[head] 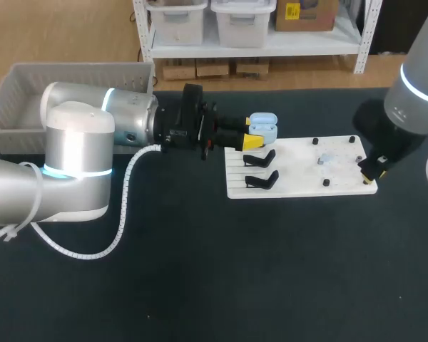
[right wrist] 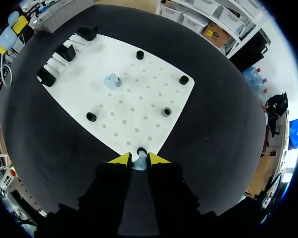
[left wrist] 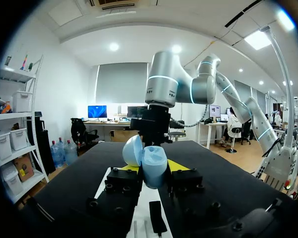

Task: Pick up each earbud case from the left stands, insert the matching earbuds, close the lid, and place the case in the box.

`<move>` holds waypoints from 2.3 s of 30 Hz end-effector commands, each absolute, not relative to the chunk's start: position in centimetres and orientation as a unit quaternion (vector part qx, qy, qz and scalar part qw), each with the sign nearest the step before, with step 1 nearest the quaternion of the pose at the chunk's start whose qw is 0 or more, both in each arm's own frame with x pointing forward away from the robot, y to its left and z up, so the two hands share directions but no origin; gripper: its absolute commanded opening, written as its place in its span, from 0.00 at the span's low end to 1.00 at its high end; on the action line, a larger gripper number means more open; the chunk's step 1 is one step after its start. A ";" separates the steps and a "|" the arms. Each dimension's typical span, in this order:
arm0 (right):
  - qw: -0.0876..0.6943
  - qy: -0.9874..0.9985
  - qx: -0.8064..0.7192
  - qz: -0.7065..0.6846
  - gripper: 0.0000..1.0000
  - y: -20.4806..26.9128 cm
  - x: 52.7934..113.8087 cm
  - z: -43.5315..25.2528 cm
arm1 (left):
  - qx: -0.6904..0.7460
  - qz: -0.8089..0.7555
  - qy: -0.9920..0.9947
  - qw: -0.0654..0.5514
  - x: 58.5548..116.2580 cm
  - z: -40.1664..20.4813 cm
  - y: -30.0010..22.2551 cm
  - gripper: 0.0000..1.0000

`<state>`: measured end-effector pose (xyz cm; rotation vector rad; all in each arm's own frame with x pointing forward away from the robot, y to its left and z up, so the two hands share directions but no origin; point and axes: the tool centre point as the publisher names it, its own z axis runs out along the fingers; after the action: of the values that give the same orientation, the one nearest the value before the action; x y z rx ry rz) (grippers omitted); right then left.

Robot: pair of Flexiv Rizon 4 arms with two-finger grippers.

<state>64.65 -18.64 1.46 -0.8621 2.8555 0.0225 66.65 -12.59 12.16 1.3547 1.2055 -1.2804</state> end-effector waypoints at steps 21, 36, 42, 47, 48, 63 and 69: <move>0.080 0.984 -0.146 -0.062 0.00 -11.4 59.8 11.5 | 0.546 -0.515 0.487 0.447 66.5 12.1 -12.6 0.00; 0.071 0.997 -0.028 -0.013 0.00 -7.9 59.3 12.3 | 0.546 -0.515 0.487 0.447 66.5 12.1 -12.6 0.00; 0.071 0.997 -0.028 -0.013 0.00 -7.9 59.3 12.3 | 0.546 -0.515 0.487 0.447 66.5 12.1 -12.6 0.00; 0.071 0.997 -0.028 -0.013 0.00 -7.9 59.3 12.3 | 0.546 -0.515 0.487 0.447 66.5 12.1 -12.6 0.00; 0.071 0.997 -0.028 -0.013 0.00 -7.9 59.3 12.3 | 0.546 -0.515 0.487 0.447 66.5 12.1 -12.6 0.00; 0.026 0.983 0.180 0.035 0.00 -5.5 62.7 15.8 | 0.546 -0.515 0.487 0.447 66.5 12.1 -12.6 0.00; 0.055 0.980 0.187 0.028 0.00 -3.8 63.3 16.8 | 0.546 -0.515 0.487 0.447 66.5 12.1 -12.6 0.00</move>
<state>63.42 -4.78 16.74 0.5761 2.9844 0.1064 66.65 -12.58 12.16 1.3547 1.2055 -1.2804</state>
